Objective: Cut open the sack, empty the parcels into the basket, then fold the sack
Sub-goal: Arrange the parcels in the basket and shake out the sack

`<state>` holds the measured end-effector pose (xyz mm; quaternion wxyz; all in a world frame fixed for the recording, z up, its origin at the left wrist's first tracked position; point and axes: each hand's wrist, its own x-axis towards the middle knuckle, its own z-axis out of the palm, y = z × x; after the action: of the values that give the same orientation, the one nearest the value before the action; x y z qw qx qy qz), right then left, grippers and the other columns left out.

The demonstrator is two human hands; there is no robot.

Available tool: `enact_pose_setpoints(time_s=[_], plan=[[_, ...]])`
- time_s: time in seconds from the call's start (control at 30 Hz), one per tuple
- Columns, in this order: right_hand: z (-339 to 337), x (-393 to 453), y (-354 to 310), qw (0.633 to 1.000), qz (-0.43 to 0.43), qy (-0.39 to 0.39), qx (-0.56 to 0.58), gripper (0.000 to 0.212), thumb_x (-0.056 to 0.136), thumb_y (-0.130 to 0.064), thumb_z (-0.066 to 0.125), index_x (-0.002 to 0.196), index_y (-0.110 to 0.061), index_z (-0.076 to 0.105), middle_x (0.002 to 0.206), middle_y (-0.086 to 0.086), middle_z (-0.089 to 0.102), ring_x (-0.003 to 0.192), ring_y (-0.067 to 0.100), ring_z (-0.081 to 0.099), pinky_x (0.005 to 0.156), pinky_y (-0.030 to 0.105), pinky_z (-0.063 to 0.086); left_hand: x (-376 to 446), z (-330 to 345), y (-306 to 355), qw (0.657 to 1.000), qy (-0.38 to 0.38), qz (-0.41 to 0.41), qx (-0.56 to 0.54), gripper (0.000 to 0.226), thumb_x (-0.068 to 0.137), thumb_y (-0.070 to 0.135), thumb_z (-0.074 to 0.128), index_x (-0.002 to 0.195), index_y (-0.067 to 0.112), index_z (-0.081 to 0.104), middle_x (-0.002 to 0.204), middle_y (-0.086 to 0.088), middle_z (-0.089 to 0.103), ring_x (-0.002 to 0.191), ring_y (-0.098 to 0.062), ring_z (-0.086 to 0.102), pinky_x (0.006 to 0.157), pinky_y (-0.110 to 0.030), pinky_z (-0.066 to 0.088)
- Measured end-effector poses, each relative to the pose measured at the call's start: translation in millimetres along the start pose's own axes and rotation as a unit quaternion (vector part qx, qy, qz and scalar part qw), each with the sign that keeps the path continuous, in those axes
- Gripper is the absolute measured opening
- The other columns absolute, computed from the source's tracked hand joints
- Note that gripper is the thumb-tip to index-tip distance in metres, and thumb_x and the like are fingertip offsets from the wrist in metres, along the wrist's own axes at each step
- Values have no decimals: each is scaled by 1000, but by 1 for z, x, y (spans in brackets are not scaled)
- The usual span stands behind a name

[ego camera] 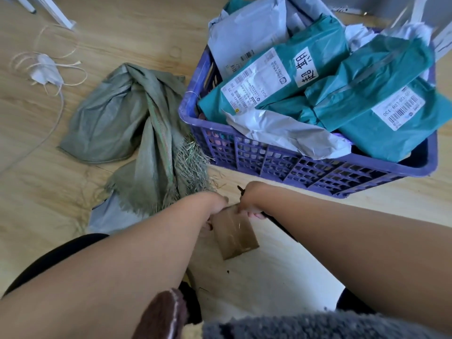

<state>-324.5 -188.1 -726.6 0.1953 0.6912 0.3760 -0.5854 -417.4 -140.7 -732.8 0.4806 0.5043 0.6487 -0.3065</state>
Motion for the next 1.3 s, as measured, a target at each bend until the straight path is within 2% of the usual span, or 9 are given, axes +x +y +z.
enact_pose_setpoints(time_s=[0.1,0.2,0.33,0.53,0.7,0.83,1.0,1.2,1.3], plan=[[-22,-10,-6,983,-30,169,71,43,93,-40,55,59,-14,55,27,-5,49,52,13,49,58,24,43,-5,-28,6,989,34,-13,-141,45,92,52,48,121,17,51,104,-6,55,82,-21,54,64,-36,49],[-38,-19,-22,946,-95,266,157,31,87,-40,63,81,-9,65,58,0,64,63,21,61,72,32,55,-11,-63,8,957,97,-14,-273,26,92,41,53,94,15,52,80,-2,51,67,-18,48,58,-31,43],[-48,-35,-50,895,-195,304,262,32,87,-31,62,107,-6,66,95,9,70,82,28,69,83,43,57,-23,-96,8,912,118,-29,-392,23,91,23,44,70,12,44,72,-4,44,66,-22,44,88,-44,43],[-65,-54,-63,810,-290,367,353,22,87,-28,66,104,-15,66,81,-10,60,87,18,63,88,41,55,-44,-95,24,784,186,67,-588,14,88,25,49,91,14,59,81,-2,61,67,-23,56,64,-30,48],[-72,-54,-61,725,-298,406,470,26,79,-34,70,99,-19,66,93,-2,71,77,22,63,84,47,55,-45,-97,38,710,465,252,-464,46,68,25,49,107,6,65,110,-11,65,102,-33,63,85,-41,55],[-82,-58,-43,624,-284,431,587,15,84,-24,69,98,-18,66,84,-2,70,54,11,56,58,28,55,-70,-79,60,663,503,466,-299,49,81,6,53,130,10,51,135,-12,43,124,-23,44,101,-24,36],[-98,-48,-5,633,-135,492,583,16,86,-25,62,101,-19,63,87,-3,68,70,20,69,81,41,57,-55,-78,83,722,390,568,-64,52,88,7,55,139,20,48,144,4,42,132,-11,40,105,-12,24],[-105,-60,13,585,-109,597,537,16,91,-26,55,106,-23,61,77,-16,52,80,16,60,76,27,45,-63,-81,97,673,438,586,-108,57,88,31,60,141,21,43,146,2,39,135,-11,35,112,-25,26],[-112,-73,9,571,-152,627,508,22,91,-27,57,112,-23,61,79,-21,51,81,13,59,76,24,43,-57,-87,104,755,407,496,-134,82,83,47,63,150,21,23,155,-5,26,143,-20,24,117,-39,22]])
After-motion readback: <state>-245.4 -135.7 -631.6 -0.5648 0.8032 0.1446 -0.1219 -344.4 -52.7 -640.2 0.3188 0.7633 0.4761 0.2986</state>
